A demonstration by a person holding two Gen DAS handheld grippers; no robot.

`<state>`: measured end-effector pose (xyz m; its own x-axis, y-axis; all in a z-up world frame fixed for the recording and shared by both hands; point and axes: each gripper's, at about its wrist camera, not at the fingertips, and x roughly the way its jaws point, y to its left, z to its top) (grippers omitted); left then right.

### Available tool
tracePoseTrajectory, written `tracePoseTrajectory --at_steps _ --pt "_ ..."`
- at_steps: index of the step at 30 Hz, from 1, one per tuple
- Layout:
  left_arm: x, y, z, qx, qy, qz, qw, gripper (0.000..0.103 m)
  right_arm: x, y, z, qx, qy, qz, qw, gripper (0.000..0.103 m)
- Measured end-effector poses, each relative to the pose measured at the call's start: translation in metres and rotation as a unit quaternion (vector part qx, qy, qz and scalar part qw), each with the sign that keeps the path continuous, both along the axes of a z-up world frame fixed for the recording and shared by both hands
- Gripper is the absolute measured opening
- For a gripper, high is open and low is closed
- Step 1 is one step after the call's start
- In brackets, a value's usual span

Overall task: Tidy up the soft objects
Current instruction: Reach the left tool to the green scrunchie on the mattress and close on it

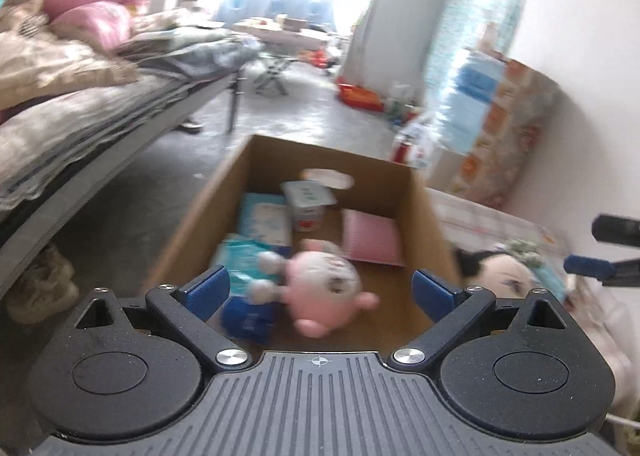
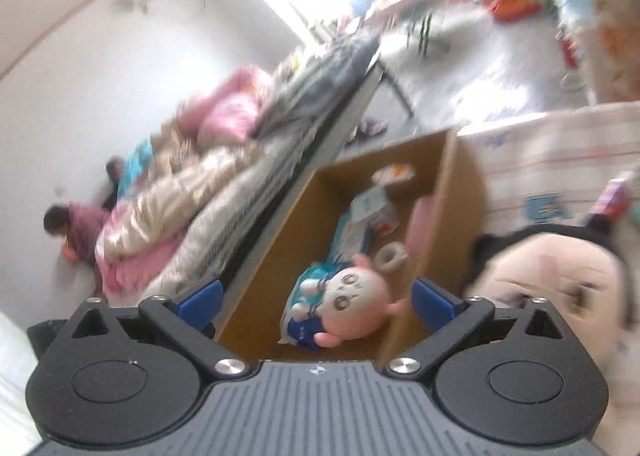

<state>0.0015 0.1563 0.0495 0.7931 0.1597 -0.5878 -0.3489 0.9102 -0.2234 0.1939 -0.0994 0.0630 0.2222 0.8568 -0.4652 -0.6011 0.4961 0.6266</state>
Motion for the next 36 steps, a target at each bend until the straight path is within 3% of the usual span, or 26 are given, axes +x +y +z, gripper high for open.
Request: tracePoseTrajectory --at_steps 4,11,20,22,27,36 --pt "0.013 -0.038 0.007 0.001 -0.007 -0.066 0.9978 0.1 -0.026 -0.067 -0.007 0.019 -0.022 -0.066 0.997 0.103" --pt "0.058 -0.109 0.013 0.016 0.011 -0.159 0.9871 0.1 -0.056 -0.153 -0.046 0.032 -0.023 -0.177 0.983 0.103" --pt "0.145 -0.187 0.019 -0.003 0.045 -0.231 0.9718 0.1 -0.049 -0.209 -0.07 -0.003 -0.065 -0.277 0.959 0.103" --pt "0.174 -0.201 0.015 -0.023 0.065 -0.255 0.9645 0.1 -0.043 -0.215 -0.075 -0.01 -0.077 -0.287 0.955 0.103" --pt "0.252 -0.23 0.0 -0.026 0.124 -0.256 0.9583 0.1 -0.019 -0.224 -0.087 -0.02 -0.094 -0.311 0.946 0.102" --pt "0.373 -0.252 -0.06 -0.025 0.217 -0.247 0.9441 0.098 0.053 -0.229 -0.111 -0.058 -0.108 -0.328 0.937 0.086"
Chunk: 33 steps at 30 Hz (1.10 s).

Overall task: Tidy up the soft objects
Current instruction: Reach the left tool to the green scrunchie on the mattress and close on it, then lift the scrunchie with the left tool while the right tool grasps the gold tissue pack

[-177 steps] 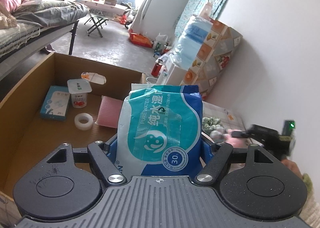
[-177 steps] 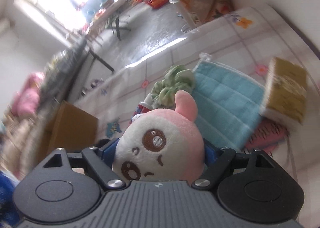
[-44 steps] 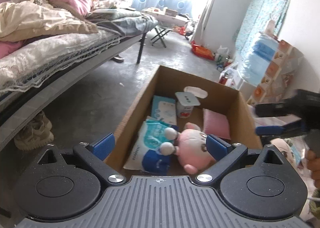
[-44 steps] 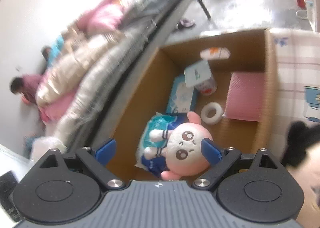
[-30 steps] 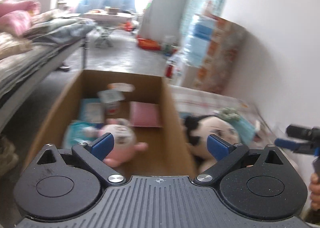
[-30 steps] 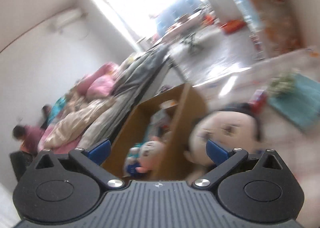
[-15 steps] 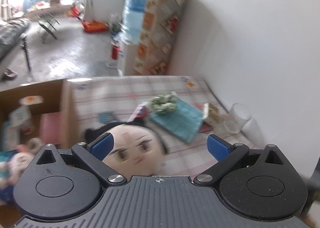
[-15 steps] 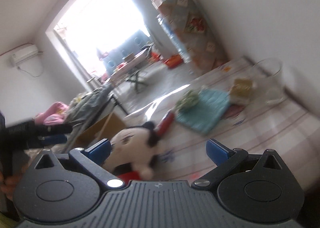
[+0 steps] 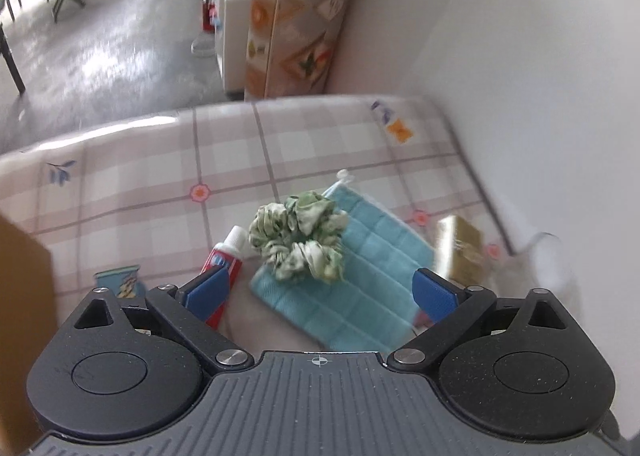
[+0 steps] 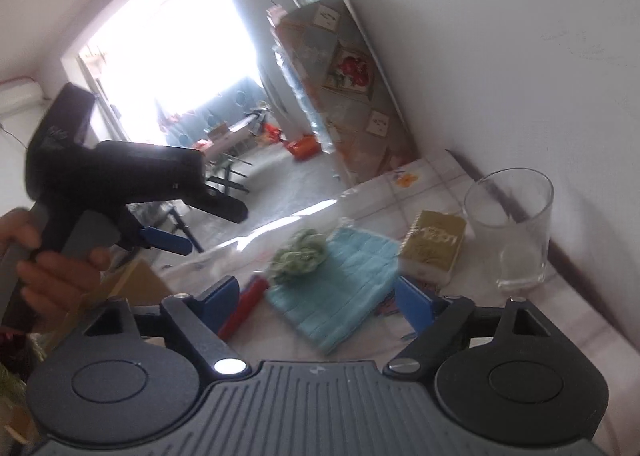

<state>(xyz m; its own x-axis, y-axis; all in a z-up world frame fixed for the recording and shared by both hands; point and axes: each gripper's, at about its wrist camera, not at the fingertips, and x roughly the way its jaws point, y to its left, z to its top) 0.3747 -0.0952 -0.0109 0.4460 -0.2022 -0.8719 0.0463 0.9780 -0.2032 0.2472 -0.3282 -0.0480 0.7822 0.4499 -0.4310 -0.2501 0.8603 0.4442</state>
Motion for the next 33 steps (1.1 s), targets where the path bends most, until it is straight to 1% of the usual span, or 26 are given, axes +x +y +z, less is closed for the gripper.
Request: tracePoseTrajectory --at_steps 4,7,10,11,12,16,19,20,21,22,23,24,25,27,29,33 --pt "0.035 0.0 -0.025 -0.002 0.032 0.005 0.9995 0.096 0.015 0.003 -0.009 0.002 -0.002 0.012 1.0 0.086" --pt "0.051 -0.003 -0.036 -0.003 0.041 -0.017 0.999 0.094 0.014 0.006 -0.013 -0.003 -0.008 0.013 1.0 0.086" --pt "0.059 -0.003 -0.046 0.004 0.044 -0.024 0.9987 0.083 0.014 0.004 -0.017 0.003 -0.007 0.015 1.0 0.086" --pt "0.061 -0.003 -0.05 0.003 0.047 -0.025 0.9986 0.077 0.014 0.002 -0.018 0.005 -0.008 0.015 1.0 0.086" --pt "0.065 -0.005 -0.053 0.003 0.05 -0.024 0.9985 0.073 0.013 0.001 -0.017 0.006 -0.01 0.014 1.0 0.086" --pt "0.069 -0.005 -0.063 0.01 0.051 -0.03 0.9982 0.063 0.011 -0.004 -0.016 0.013 -0.017 0.01 1.0 0.086" --pt "0.069 -0.002 -0.069 0.008 0.05 -0.028 0.9984 0.053 0.01 -0.006 -0.014 0.009 -0.02 0.006 1.0 0.086" --pt "0.068 -0.001 -0.068 0.009 0.046 -0.027 0.9985 0.047 0.01 -0.006 -0.014 0.004 -0.02 0.004 1.0 0.086" --pt "0.067 0.0 -0.068 0.011 0.041 -0.027 0.9987 0.038 0.011 -0.006 -0.014 -0.002 -0.02 0.002 1.0 0.086" --pt "0.066 0.0 -0.066 0.01 0.035 -0.029 0.9989 0.033 0.012 -0.005 -0.014 -0.009 -0.019 0.0 1.0 0.086" --pt "0.064 0.0 -0.064 0.011 0.028 -0.032 0.999 0.027 0.014 -0.005 -0.013 -0.017 -0.016 -0.002 1.0 0.086" --pt "0.063 -0.001 -0.062 0.015 0.022 -0.036 0.999 0.02 0.017 -0.004 -0.013 -0.026 -0.015 -0.003 1.0 0.083" --pt "0.062 -0.001 -0.06 0.017 0.018 -0.039 0.9989 0.018 0.019 -0.003 -0.012 -0.036 -0.015 -0.003 0.999 0.077" --pt "0.059 -0.003 -0.058 0.017 0.014 -0.04 0.9989 0.015 0.027 0.001 -0.01 -0.064 -0.014 -0.002 0.998 0.072" --pt "0.058 -0.003 -0.058 0.01 0.015 -0.042 0.999 0.013 0.036 0.006 -0.01 -0.092 -0.016 0.005 0.996 0.071" --pt "0.054 -0.003 -0.057 0.012 0.009 -0.039 0.9991 0.012 0.062 0.018 -0.015 -0.148 -0.005 0.019 0.989 0.069"
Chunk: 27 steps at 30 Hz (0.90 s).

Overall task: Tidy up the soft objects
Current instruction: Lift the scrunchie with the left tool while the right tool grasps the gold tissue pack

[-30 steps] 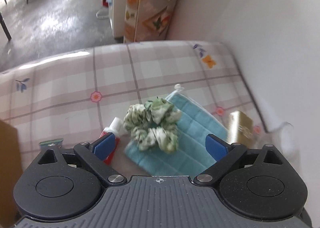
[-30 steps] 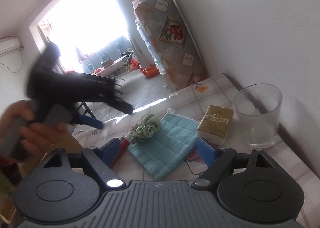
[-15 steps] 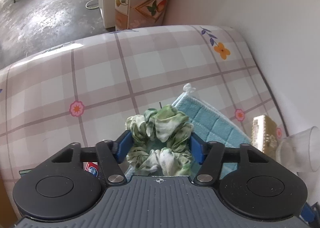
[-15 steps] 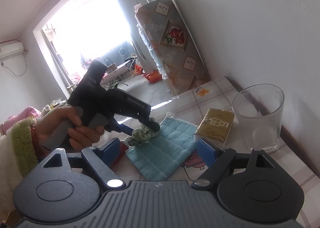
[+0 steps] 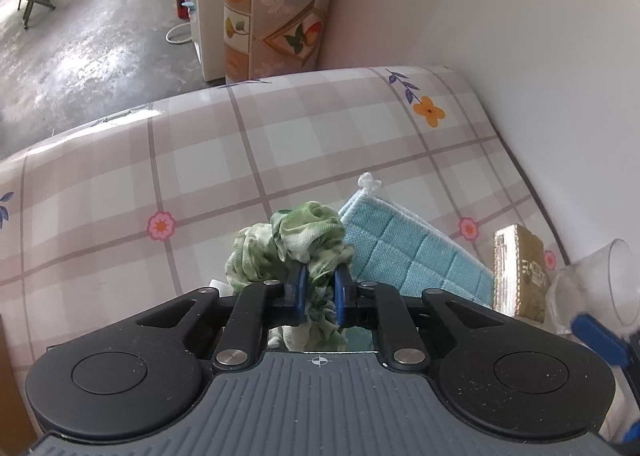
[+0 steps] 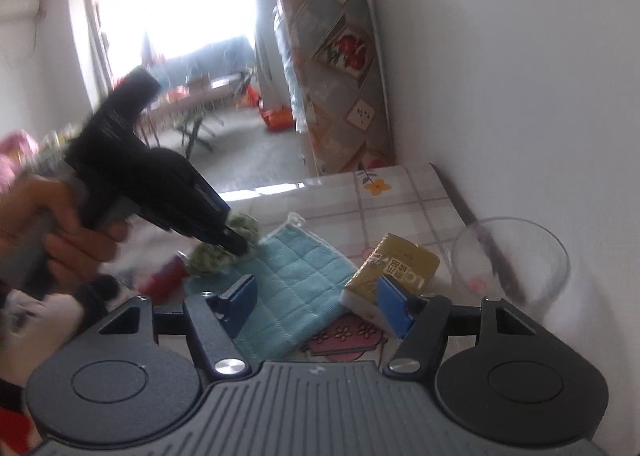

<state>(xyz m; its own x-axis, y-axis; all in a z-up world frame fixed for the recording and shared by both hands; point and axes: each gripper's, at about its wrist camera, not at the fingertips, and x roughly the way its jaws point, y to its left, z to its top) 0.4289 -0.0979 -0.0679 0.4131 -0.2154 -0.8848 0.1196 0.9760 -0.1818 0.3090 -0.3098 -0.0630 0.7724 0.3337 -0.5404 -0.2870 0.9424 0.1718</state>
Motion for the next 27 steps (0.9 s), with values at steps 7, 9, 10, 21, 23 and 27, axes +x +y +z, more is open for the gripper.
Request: tracePoseTrajectory --at_steps 7,9,10,21,23,27 --pt "-0.003 0.006 0.006 -0.014 -0.011 0.006 0.9998 0.011 0.033 0.029 -0.016 -0.125 0.007 0.008 0.992 0.067" --pt "-0.004 0.007 0.008 -0.018 -0.012 0.006 0.9997 0.011 0.037 0.036 -0.021 -0.156 0.008 0.009 0.988 0.067" --pt "-0.004 0.007 0.008 -0.019 -0.013 0.006 0.9997 0.011 0.037 0.039 -0.023 -0.171 0.009 0.008 0.985 0.067" --pt "-0.01 0.009 0.014 -0.027 -0.026 0.009 0.9993 0.011 0.045 0.059 -0.034 -0.274 0.014 0.047 0.961 0.038" --pt "-0.011 0.009 0.014 -0.028 -0.026 0.01 0.9992 0.011 0.045 0.055 -0.03 -0.268 0.014 0.05 0.962 0.028" --pt "-0.012 0.008 0.015 -0.03 -0.025 0.01 0.9992 0.011 0.036 0.049 -0.019 -0.245 0.018 0.059 0.968 0.004"
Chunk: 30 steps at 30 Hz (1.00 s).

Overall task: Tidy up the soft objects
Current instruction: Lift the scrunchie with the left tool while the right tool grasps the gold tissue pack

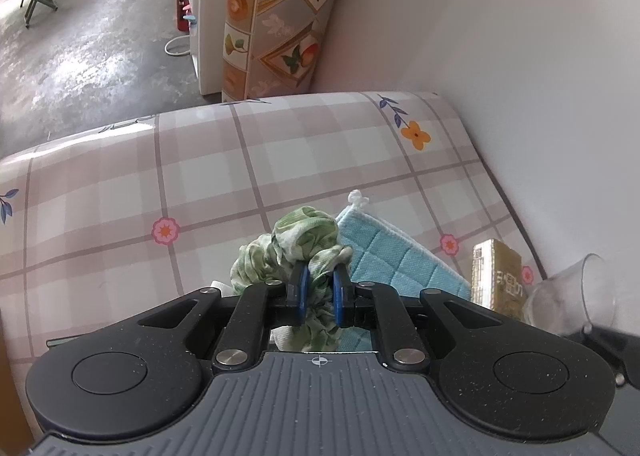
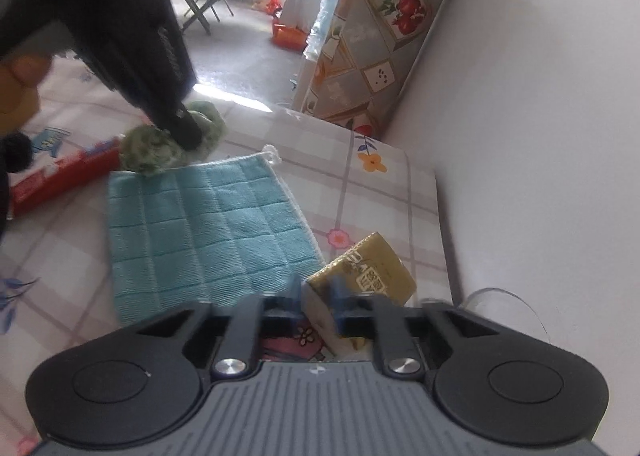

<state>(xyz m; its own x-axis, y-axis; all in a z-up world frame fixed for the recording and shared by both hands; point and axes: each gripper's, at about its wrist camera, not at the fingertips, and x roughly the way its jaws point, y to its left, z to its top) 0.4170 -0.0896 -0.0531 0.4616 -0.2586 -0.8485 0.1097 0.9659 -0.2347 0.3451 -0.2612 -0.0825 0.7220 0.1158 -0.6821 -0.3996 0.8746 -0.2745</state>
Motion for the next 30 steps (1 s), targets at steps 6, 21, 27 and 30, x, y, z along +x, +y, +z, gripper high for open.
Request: tracePoseTrajectory --at_steps 6,21,27,30 --pt "-0.003 -0.001 0.005 -0.008 -0.007 0.0 0.9999 0.011 -0.017 -0.012 0.012 0.06 0.036 0.004 0.998 0.006" --pt "-0.001 0.012 0.009 -0.028 -0.011 0.018 0.9994 0.011 0.127 0.004 0.04 0.02 0.201 -0.053 0.978 0.097" --pt "-0.001 0.016 0.012 -0.032 -0.01 0.023 0.9992 0.011 0.157 -0.002 0.003 -0.035 0.301 -0.093 0.948 0.097" --pt "-0.002 0.018 0.013 -0.034 -0.012 0.025 0.999 0.011 0.161 -0.006 -0.007 -0.033 0.335 -0.1 0.936 0.094"
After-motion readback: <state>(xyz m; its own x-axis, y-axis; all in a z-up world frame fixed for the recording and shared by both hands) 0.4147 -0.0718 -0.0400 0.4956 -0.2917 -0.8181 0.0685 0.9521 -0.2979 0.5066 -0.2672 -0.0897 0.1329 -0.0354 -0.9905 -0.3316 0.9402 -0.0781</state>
